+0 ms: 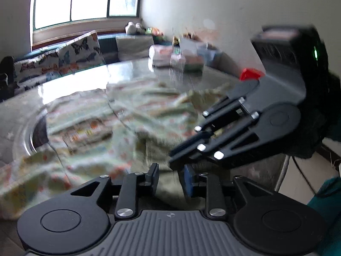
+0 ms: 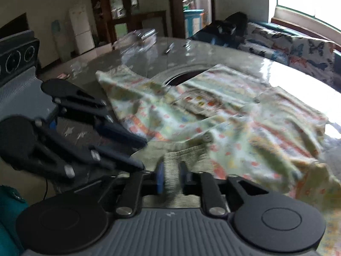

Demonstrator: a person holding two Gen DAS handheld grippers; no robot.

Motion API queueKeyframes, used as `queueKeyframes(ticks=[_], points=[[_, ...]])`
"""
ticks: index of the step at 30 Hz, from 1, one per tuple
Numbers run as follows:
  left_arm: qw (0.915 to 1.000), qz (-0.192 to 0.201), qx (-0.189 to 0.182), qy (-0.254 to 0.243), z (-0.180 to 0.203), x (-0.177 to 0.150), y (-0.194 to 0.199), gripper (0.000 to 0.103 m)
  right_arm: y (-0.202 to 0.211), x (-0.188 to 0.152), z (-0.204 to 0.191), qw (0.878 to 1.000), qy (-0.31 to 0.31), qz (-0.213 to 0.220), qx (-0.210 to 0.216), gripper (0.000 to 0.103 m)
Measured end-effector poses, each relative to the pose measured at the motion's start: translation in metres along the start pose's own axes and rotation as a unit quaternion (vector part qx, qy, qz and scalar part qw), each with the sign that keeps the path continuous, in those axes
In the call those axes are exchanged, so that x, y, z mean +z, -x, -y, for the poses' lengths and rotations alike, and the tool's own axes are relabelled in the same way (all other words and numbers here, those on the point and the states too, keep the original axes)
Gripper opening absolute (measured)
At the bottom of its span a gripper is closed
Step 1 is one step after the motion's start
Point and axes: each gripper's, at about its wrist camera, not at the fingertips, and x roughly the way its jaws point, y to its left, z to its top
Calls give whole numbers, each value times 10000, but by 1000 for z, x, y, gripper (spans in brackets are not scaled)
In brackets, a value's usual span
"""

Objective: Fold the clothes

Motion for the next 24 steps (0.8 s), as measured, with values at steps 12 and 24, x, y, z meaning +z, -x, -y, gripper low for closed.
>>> queueKeyframes(ticks=[12,24], points=[[9984,156,71,544,-12,32,-48,28,-2,-21,78,9863,-1229,263,-1071,49],[9976,-250,88,645,-15,19,-76,29,4,-15,88,9804,-1198,528,-1474,60]])
